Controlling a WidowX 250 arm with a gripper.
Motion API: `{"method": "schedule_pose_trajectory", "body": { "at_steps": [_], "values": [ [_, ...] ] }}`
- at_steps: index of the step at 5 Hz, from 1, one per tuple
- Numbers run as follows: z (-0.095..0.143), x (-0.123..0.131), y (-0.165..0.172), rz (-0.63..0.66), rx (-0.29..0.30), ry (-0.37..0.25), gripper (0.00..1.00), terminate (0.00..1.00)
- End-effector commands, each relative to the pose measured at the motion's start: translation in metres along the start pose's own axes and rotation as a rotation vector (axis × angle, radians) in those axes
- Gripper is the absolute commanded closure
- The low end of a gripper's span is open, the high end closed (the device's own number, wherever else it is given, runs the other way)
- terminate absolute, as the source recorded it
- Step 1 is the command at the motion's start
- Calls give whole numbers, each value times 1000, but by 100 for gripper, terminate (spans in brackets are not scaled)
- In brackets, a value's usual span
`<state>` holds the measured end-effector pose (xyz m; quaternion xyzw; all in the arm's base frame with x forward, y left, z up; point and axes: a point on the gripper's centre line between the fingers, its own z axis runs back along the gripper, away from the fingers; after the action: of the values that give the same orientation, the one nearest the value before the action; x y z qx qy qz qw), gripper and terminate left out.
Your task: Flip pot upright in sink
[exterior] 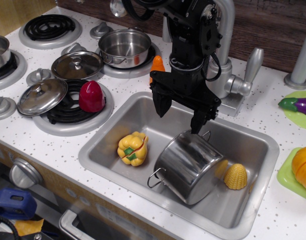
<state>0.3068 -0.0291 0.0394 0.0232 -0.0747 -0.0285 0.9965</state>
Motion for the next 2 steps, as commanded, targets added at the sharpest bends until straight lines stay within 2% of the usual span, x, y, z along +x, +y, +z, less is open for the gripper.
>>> {"method": "schedule_pose_trajectory", "body": {
  "at_steps": [1, 2],
  "values": [
    [0, 0, 0, 0, 0, 0, 0, 0],
    [5, 2, 1, 30, -116, 65, 0, 0]
  ]
}}
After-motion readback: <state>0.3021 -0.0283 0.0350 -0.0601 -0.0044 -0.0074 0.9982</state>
